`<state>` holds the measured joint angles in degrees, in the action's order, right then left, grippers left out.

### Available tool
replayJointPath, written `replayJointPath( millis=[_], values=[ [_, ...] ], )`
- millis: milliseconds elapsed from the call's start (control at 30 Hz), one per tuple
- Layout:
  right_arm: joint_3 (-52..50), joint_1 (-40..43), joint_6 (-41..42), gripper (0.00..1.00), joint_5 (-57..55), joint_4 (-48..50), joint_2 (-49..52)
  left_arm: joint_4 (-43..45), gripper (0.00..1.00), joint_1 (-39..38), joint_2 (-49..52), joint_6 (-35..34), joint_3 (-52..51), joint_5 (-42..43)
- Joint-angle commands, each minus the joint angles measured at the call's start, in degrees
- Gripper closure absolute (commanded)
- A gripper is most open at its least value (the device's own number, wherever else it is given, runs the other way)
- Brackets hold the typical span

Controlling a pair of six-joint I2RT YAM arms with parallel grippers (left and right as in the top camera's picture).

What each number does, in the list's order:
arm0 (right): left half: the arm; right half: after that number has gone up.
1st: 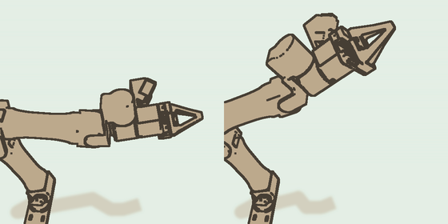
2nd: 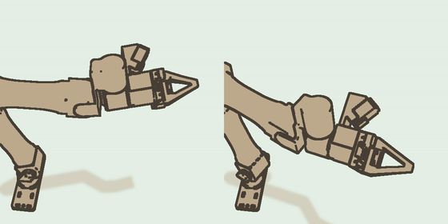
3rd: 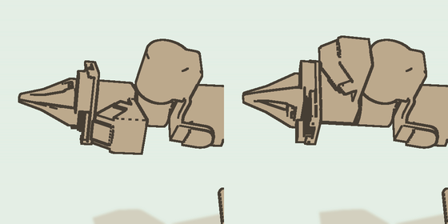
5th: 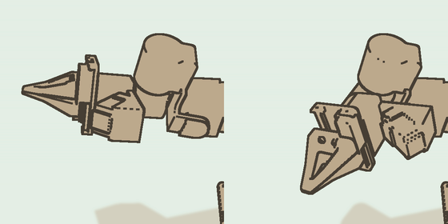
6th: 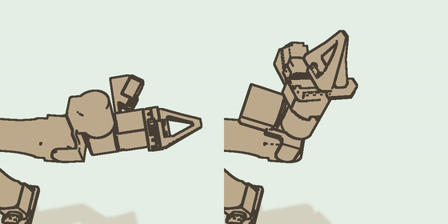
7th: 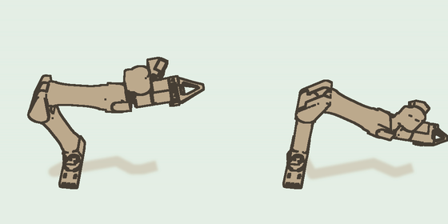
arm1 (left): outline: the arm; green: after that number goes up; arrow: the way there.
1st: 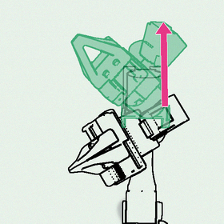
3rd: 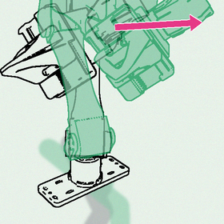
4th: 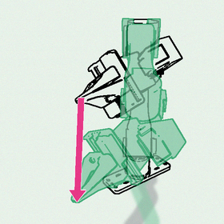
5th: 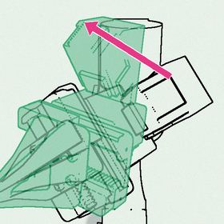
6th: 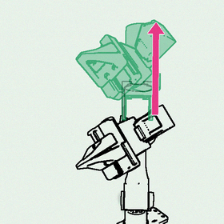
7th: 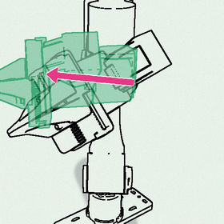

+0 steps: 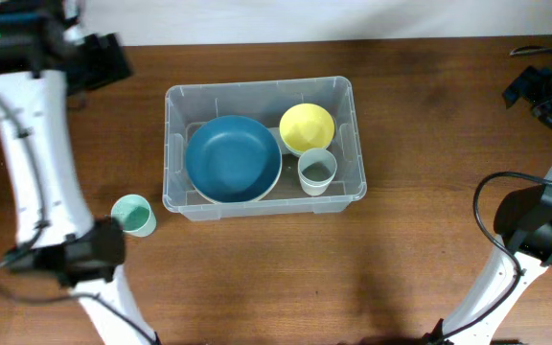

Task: Pack container
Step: 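Open the left gripper and retract it to the left, then move the left gripper to the light green cup and grasp it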

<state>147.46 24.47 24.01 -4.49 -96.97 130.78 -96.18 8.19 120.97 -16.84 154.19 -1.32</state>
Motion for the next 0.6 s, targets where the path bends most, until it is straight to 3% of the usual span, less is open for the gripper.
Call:
replayJointPath(
  millis=[0, 233, 367, 567],
  values=[
    [-0.3, 0.3, 0.5, 0.01, -0.1, -0.1, -0.1, -0.5, 0.01, 9.3, -13.2, -6.3, -17.7, 1.7],
    [-0.3, 0.3, 0.5, 0.01, -0.1, -0.1, -0.1, 1.5, 0.01, 20.2, -26.8, -7.6, -45.7, 4.0],
    [-0.3, 0.3, 0.5, 0.01, -0.1, -0.1, -0.1, 5.6, 0.01, 20.8, -31.0, -2.8, -57.5, 8.7],
    [-0.3, 0.3, 0.5, 0.01, -0.1, -0.1, -0.1, 14.3, 0.01, 18.4, -32.1, -2.6, -71.5, 9.0]
  ],
)
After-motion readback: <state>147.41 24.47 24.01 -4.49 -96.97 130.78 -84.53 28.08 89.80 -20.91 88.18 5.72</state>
